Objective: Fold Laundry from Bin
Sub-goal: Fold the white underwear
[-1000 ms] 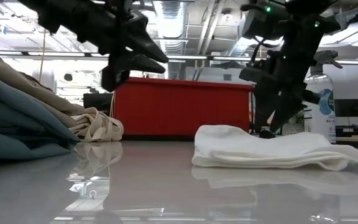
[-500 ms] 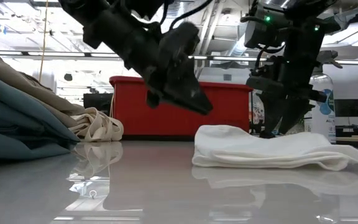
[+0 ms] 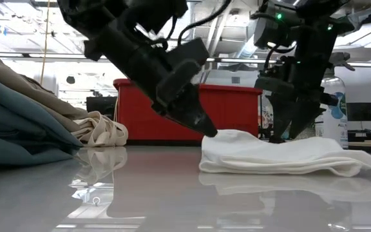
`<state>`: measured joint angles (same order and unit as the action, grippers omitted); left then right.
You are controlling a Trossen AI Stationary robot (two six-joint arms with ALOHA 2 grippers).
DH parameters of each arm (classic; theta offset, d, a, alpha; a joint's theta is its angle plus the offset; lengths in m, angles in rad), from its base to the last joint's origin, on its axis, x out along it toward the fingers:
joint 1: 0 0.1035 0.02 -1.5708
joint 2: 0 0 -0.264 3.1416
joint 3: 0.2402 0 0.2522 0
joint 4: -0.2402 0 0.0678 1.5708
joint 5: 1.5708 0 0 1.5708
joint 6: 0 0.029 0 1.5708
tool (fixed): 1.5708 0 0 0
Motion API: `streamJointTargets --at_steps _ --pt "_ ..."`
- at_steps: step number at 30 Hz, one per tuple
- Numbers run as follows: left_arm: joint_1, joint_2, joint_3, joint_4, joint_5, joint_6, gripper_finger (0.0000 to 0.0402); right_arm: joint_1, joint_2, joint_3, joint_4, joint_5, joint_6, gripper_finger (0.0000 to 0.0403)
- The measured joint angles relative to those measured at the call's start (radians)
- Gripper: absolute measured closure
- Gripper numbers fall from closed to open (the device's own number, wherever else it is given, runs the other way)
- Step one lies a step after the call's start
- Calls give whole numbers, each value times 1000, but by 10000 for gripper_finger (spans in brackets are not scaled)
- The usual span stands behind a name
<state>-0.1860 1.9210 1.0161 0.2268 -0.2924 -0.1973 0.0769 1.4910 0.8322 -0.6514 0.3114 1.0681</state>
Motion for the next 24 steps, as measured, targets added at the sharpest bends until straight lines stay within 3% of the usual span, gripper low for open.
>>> streamJointTargets --at_steps 7,13,20,24 --pt "25 48 -1 32 71 -43 338 15 -19 1 21 -140 82 158" --pt "27 34 3 37 60 -52 338 10 -19 1 90 -158 86 158" --pt "5 16 6 161 259 -142 338 -55 -14 -41 207 -184 83 158" --pt "-21 29 -2 154 250 -174 338 -64 -13 -77 276 -213 84 158"
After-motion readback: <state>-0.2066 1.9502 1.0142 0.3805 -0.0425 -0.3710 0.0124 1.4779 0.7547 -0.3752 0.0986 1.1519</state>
